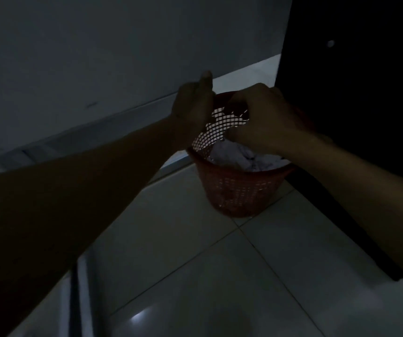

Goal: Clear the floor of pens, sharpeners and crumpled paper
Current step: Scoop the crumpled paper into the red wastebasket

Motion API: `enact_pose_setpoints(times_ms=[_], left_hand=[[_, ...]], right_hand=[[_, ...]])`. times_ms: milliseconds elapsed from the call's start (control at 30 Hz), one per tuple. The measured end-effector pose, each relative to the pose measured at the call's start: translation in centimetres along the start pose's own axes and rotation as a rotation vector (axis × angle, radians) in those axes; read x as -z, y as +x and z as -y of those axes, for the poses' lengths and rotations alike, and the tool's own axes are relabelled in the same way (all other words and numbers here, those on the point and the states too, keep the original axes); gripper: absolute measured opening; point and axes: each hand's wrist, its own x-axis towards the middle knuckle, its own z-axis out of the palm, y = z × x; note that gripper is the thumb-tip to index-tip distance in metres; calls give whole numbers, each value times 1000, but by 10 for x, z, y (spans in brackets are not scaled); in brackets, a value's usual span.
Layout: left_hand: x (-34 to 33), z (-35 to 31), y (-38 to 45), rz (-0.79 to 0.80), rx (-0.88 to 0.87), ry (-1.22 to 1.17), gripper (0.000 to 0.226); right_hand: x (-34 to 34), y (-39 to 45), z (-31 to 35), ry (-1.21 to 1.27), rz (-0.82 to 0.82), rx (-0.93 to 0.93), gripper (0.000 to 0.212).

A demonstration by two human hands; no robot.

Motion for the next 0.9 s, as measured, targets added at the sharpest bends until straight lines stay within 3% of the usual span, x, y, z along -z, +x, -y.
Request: enact_pose_setpoints(times_ms=[100, 200, 300, 467, 567, 733, 833, 900], left_hand=[[48, -2, -34, -52, -190, -1, 47], [97, 13, -70, -111, -318, 76, 44], [146, 34, -111, -150, -343, 220, 40], [230, 77, -192, -110, -283, 458, 39], [277, 106, -234, -87, -196, 572, 36], [339, 158, -296, 163, 49, 880, 32], [370, 196, -337, 218, 183, 900, 40], [388, 223, -363, 157, 245, 874, 52]], right_hand=[[-18, -15, 41, 49, -45, 112, 33], [-45, -34, 84, 82, -6, 273, 36], [-72, -58, 127, 137, 115, 409, 29], [-114, -98, 191, -31, 400, 601, 33], [-137, -122, 218, -164, 621, 687, 42], [-170, -154, 252, -403, 995, 798, 69], [-210, -185, 264, -302, 1026, 753, 99], [-244, -206, 269, -222, 1028, 647, 115]])
